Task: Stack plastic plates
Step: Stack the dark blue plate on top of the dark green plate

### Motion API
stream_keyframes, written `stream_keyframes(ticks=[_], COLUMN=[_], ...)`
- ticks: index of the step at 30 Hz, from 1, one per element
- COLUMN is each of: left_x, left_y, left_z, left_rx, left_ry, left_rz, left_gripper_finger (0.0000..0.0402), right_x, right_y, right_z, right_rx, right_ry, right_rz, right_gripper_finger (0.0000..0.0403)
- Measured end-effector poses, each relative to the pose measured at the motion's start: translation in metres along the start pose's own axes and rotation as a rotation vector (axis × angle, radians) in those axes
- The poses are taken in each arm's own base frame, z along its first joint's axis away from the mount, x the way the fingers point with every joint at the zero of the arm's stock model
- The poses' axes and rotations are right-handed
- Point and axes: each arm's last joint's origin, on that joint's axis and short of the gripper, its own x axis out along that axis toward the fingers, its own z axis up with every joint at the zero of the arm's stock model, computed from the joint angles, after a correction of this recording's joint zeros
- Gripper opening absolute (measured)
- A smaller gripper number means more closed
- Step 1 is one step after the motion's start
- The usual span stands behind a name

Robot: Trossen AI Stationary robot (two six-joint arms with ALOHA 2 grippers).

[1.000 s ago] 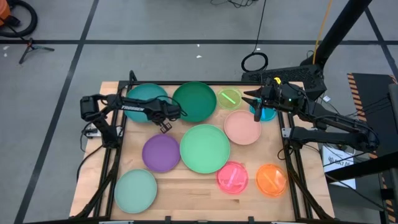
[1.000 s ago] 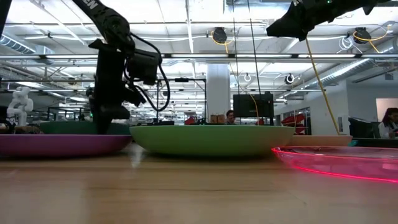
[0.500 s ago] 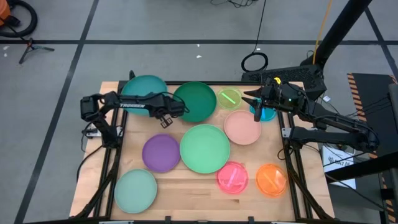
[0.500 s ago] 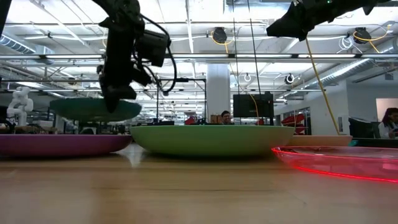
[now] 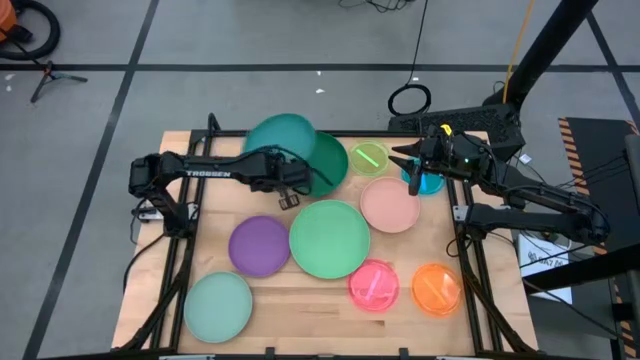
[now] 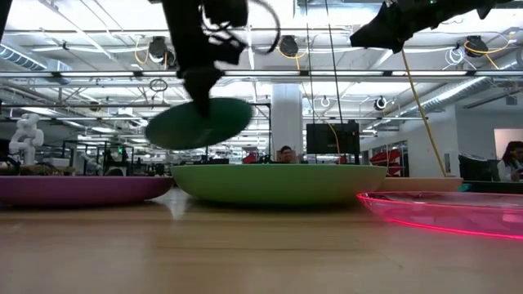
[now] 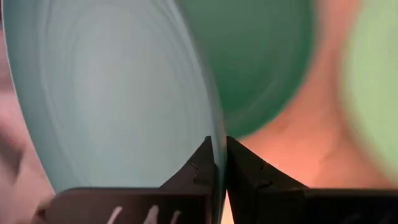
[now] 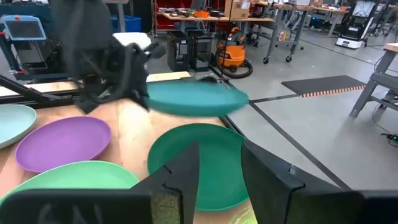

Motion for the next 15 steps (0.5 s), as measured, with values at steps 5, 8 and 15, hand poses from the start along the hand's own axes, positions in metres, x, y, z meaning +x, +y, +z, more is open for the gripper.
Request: stream_keyframes(ticks=[5,8,15], left_x=[-0.001,0.002,0.013], left_y=[-0.012,-0.015,-0.011], left_z=[0.019,0.022,0.023], left_rx=[0.11,0.183,0.235], left_ry=[-0.189,-0.21,-0.187], left_rz=[-0.143,-0.16,-0.168], left_gripper_finger=[0.0021,0.0021,0.0021], right_x=[0.0,0.0,0.0], right_y=[0.0,0.0,0.0], right_z=[0.0,0.0,0.0], right_rx=[0.001,0.002,0.003], right_ry=[-0.001,-0.001,0.0], right_rz=[0.0,0.0,0.0], right_gripper_finger=[0.0114,0.0114,0.0114])
